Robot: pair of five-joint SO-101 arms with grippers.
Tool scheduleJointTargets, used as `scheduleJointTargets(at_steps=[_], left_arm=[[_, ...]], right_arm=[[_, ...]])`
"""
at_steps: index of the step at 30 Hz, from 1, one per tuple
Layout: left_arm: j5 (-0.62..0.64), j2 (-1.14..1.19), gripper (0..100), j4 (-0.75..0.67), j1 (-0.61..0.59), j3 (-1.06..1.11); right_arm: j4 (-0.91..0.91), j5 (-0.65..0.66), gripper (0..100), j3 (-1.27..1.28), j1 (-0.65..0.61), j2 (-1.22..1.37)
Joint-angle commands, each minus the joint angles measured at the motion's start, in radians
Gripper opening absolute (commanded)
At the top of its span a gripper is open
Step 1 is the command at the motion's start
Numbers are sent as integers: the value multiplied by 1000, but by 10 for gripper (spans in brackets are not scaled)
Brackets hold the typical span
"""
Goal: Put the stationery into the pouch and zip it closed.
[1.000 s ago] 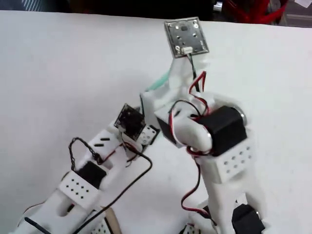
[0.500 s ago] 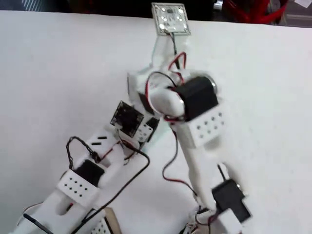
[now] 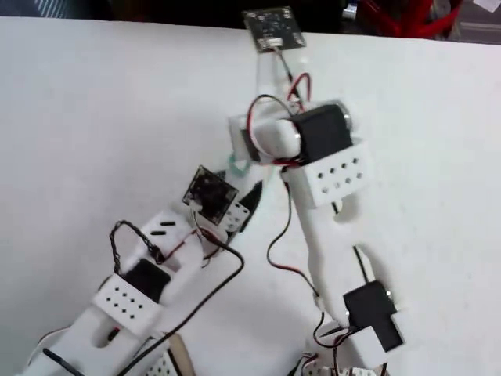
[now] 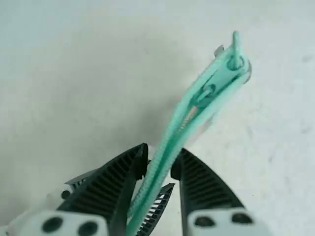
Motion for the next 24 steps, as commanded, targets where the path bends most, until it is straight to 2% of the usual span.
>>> scheduleJointTargets(at_steps=[1,2,6,11,13,15,18,22,24], left_arm=[[103,-18,270,6,-15,-18],[141,-19,272,31,-15,-34],[155,-19,276,239,-15,-158],[146,-19,276,468,-16,-305],[103,-19,273,528,-28,-348],[34,-19,272,555,-53,-382],[15,-19,272,554,-111,-402],[14,-19,272,525,-199,-413],[14,-19,272,505,-225,-408]], right_arm=[[1,63,19,0,67,-44],[1,101,19,0,82,-38],[-1,293,19,-6,128,-5],[-2,555,19,-26,176,1],[-2,652,19,-71,196,1],[-2,735,19,-138,209,1],[-1,842,19,-224,209,7],[-1,1152,19,-230,177,1],[-1,1260,19,-230,173,2]])
